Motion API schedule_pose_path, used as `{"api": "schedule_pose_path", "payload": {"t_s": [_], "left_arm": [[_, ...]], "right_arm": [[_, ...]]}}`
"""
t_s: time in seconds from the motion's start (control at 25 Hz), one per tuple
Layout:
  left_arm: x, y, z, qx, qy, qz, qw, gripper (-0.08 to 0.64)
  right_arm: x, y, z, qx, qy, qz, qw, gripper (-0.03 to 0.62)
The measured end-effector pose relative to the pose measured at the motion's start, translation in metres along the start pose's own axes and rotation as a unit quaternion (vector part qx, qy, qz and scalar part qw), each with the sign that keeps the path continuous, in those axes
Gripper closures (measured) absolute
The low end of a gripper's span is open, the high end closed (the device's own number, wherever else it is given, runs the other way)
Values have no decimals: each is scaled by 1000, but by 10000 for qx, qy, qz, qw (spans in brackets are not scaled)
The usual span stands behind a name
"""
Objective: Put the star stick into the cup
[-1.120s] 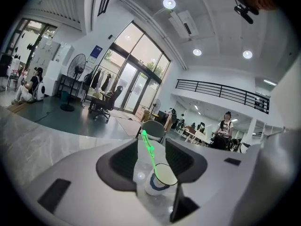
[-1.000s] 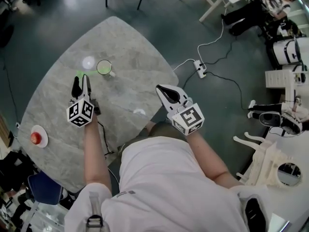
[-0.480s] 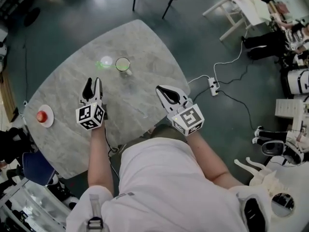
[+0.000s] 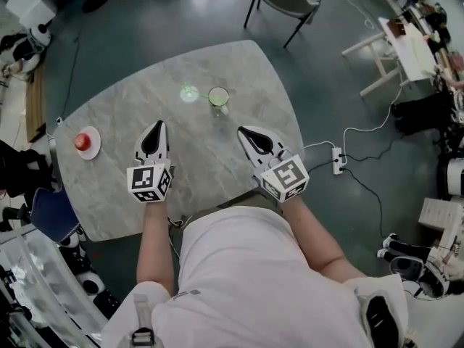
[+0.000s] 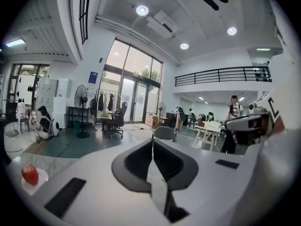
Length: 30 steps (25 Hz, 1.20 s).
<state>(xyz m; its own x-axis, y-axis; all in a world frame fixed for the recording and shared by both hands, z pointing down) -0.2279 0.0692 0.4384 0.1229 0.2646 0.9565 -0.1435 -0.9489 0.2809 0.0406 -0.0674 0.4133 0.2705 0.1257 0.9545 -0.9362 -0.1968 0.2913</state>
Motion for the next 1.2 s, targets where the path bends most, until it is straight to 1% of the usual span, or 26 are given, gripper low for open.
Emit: {"api": "schedule_pose_path", "payload": {"t_s": [0.12, 0.24, 0.52, 0.8, 1.2], "left_arm": [[-7, -21, 3, -42, 21, 119, 9999, 555], [-12, -35, 6, -77, 138, 170, 9997, 555], [-22, -69, 4, -412, 373, 238, 9982, 557], [-29, -98, -1, -644, 469, 372, 9961, 557], [-33, -119, 4, -741, 653, 406, 9943, 557]], "right_arm": [[-6, 5, -9, -180, -47, 60, 9998, 583], [-11, 13, -13, -386, -122, 130, 9991, 583], [-24, 31, -22, -805, -252, 300, 9960, 583], [-34, 39, -34, -1077, -459, 451, 9921, 583], [-45, 40, -51, -1432, -721, 614, 9852, 583]]}}
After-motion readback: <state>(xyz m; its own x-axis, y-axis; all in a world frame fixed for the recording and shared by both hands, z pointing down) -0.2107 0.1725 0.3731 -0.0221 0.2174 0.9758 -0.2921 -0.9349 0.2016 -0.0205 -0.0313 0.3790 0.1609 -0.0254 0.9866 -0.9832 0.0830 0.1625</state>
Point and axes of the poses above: the fingertips, and each gripper's own axes: y forward along the fingers, z to its right, x out of its underside, the point moved 10 cm from there along -y, backward along the fingers, and after that the axes turned 4 degrees about -z, right-handed, at the moved point
